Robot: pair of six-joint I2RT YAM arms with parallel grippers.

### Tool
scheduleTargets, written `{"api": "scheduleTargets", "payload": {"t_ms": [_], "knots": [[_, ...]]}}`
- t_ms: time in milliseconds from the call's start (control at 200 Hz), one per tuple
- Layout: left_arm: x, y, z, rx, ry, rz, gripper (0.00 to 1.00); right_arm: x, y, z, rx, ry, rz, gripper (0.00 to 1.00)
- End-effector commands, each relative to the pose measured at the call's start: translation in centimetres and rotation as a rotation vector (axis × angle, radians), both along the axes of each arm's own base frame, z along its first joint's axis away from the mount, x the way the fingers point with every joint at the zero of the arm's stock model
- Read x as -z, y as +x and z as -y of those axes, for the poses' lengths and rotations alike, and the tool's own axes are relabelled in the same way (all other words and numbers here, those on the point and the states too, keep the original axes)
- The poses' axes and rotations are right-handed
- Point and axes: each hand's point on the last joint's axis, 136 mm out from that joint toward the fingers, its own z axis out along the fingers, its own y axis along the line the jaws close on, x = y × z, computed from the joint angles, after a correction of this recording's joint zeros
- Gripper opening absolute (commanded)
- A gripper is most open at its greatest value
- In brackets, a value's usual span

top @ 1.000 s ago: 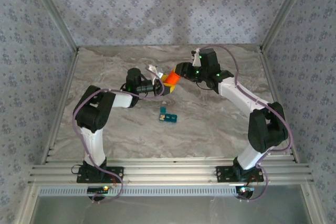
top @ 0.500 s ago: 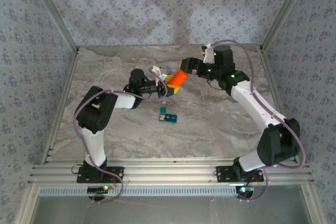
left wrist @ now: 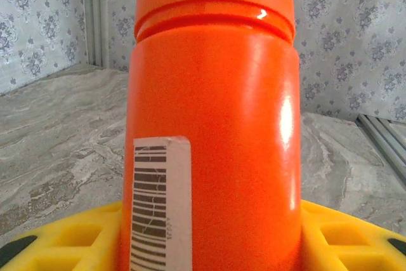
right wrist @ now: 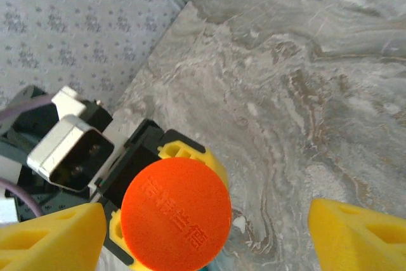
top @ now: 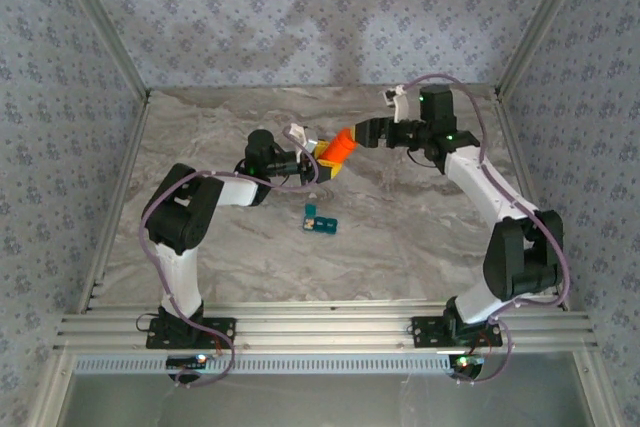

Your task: Sort the pills into containers

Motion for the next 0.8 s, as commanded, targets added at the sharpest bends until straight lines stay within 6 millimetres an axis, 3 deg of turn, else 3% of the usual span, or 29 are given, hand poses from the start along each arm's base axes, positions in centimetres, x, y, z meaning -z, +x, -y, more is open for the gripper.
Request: {"api": "scheduleTargets", "payload": {"t_ms": [0, 455, 700, 795], "knots": [[-3.0, -0.5, 0.1, 0.035, -0.045, 0.08, 0.0, -1.4, -0.9, -1.4, -0.113, 0.013, 0.062, 0.83], [-3.3, -0.6, 0.0, 0.034, -0.046, 0.086, 0.0, 0.3, -0.5, -3.2, -0.145, -0.007, 0.01, 0.73], [-3.5, -0.7, 0.0, 0.033, -0.044, 0.093, 0.0, 1.0, -0.7, -3.4, -0.142, -0.01, -0.026, 0.46], [-3.5, -0.7, 0.0, 0.031, -0.044, 0.095, 0.0, 1.0, -0.7, -3.5, -0.113, 0.008, -0.051, 0.42]]}}
